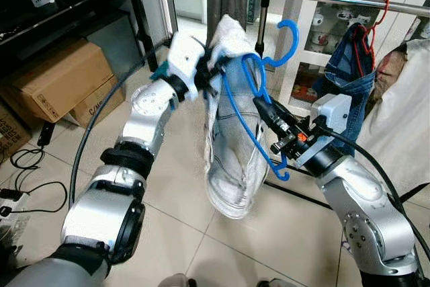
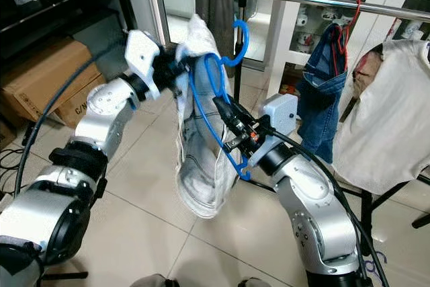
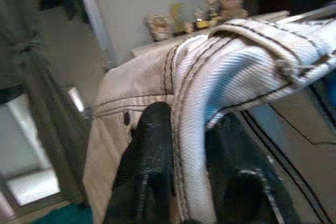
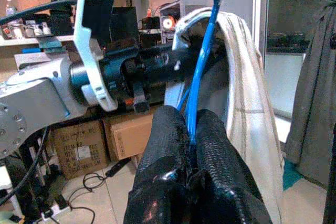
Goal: Hang hanger
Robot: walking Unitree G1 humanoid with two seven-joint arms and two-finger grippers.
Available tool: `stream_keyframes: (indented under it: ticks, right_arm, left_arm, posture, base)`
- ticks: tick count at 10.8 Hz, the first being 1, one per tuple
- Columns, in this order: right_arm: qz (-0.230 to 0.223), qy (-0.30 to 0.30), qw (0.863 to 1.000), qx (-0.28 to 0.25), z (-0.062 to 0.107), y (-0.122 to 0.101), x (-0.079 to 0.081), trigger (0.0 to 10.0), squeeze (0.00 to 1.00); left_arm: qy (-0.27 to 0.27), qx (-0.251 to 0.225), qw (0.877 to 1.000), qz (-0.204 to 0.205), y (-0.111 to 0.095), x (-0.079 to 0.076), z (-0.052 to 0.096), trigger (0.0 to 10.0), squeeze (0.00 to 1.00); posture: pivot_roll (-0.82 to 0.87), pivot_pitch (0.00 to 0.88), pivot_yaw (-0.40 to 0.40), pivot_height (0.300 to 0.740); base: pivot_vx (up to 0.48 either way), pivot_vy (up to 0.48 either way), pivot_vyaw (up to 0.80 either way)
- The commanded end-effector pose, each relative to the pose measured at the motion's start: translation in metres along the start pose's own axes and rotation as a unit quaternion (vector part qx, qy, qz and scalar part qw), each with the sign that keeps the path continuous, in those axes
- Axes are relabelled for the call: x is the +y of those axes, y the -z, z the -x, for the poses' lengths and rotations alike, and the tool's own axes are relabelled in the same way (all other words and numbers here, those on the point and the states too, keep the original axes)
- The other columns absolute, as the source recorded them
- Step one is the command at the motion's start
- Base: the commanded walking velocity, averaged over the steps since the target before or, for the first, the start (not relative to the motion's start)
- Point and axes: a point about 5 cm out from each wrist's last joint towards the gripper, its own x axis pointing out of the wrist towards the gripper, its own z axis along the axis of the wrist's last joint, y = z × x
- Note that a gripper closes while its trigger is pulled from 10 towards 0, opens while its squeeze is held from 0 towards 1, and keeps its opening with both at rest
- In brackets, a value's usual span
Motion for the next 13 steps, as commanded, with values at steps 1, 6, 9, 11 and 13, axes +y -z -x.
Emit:
stream_keyframes:
  ticks: [1,6,9,11,13]
  right_arm:
    - [0.008,-0.017,0.999,-0.027,-0.002,-0.012,0.007,0.0,0.0]
    - [0.007,-0.018,1.0,-0.025,-0.001,-0.01,0.009,0.0,0.0]
    - [0.009,-0.022,1.0,-0.021,0.0,-0.009,0.011,0.0,0.0]
    - [0.009,-0.019,1.0,-0.023,0.0,-0.009,0.01,0.0,0.0]
    - [0.009,-0.014,1.0,-0.026,-0.001,-0.01,0.009,0.0,0.0]
  left_arm:
    - [-0.038,-0.017,0.999,0.006,-0.009,0.012,0.0,0.0,0.0]
    - [-0.058,-0.023,0.998,0.022,-0.011,0.018,-0.001,0.0,0.0]
    - [-0.065,-0.024,0.997,0.022,-0.015,0.022,-0.003,0.0,0.0]
    - [-0.018,-0.016,0.999,0.023,-0.009,0.01,-0.004,0.0,0.0]
    - [0.008,-0.008,1.0,0.009,-0.001,0.0,0.002,10.0,1.0]
  posture:
    - [-0.1,0.0,0.071,0.74]
    - [-0.1,0.0,0.075,0.74]
    - [-0.1,0.0,0.078,0.74]
    - [-0.1,0.0,0.077,0.74]
    - [-0.1,0.0,0.077,0.74]
  base:
    - [0.0,0.0,0.0]
    - [0.0,0.0,0.0]
    - [0.0,0.0,0.0]
    - [0.0,0.0,0.0]
    - [0.0,0.0,0.0]
